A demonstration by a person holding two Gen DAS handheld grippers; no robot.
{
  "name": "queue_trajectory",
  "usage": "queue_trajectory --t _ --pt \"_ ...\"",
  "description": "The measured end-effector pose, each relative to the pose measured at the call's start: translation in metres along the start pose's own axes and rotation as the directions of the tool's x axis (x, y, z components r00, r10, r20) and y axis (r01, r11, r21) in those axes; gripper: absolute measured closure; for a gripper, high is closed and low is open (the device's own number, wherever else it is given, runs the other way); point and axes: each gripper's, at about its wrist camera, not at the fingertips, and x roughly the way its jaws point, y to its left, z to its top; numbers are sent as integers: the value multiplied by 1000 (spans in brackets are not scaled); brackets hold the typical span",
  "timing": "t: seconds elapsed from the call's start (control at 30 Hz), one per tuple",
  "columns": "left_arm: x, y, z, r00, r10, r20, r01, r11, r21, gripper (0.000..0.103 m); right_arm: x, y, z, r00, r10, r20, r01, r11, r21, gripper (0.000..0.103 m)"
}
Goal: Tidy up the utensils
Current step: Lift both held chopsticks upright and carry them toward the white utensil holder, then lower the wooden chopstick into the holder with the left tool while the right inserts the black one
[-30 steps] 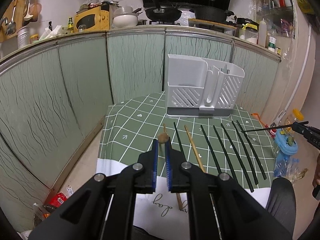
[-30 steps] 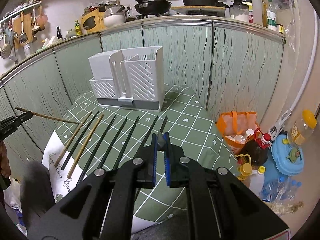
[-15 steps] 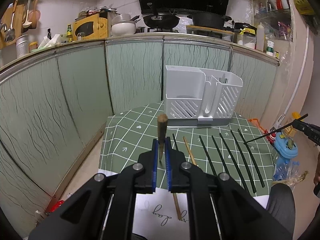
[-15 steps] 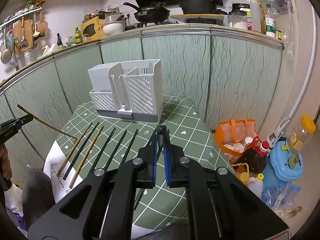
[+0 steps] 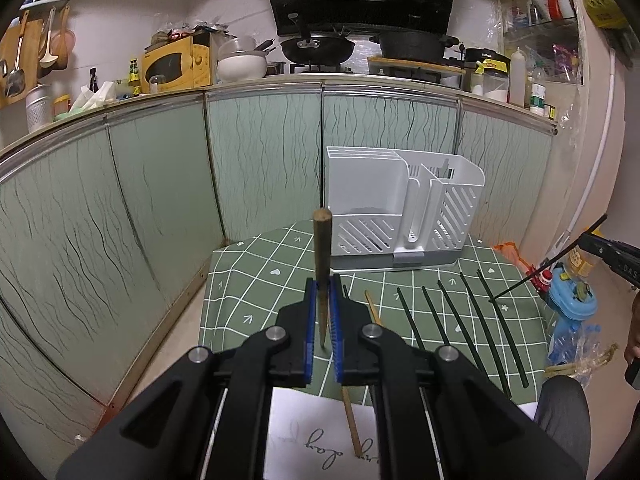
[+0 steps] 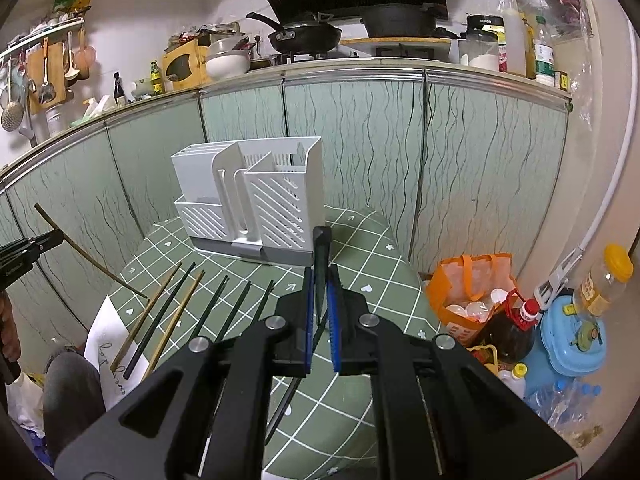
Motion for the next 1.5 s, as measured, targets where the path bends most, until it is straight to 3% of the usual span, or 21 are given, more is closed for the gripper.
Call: queue_trajectory --t 0.43,0.63,1.0,1.5 --pt "2 -2 12 1000 3 3 -3 1000 16 95 7 5 14 999 23 34 -23 1000 -5 97" --pt "-5 -5 30 999 -8 33 6 999 36 95 -1 12 36 997 36 63 -35 999 -26 97" --pt "1 -12 80 994 -108 32 107 994 36 95 -7 23 84 994 100 42 -98 994 -53 97" --pt "10 -57 148 966 -252 53 248 966 68 95 -14 30 145 987 151 61 -146 986 -79 97"
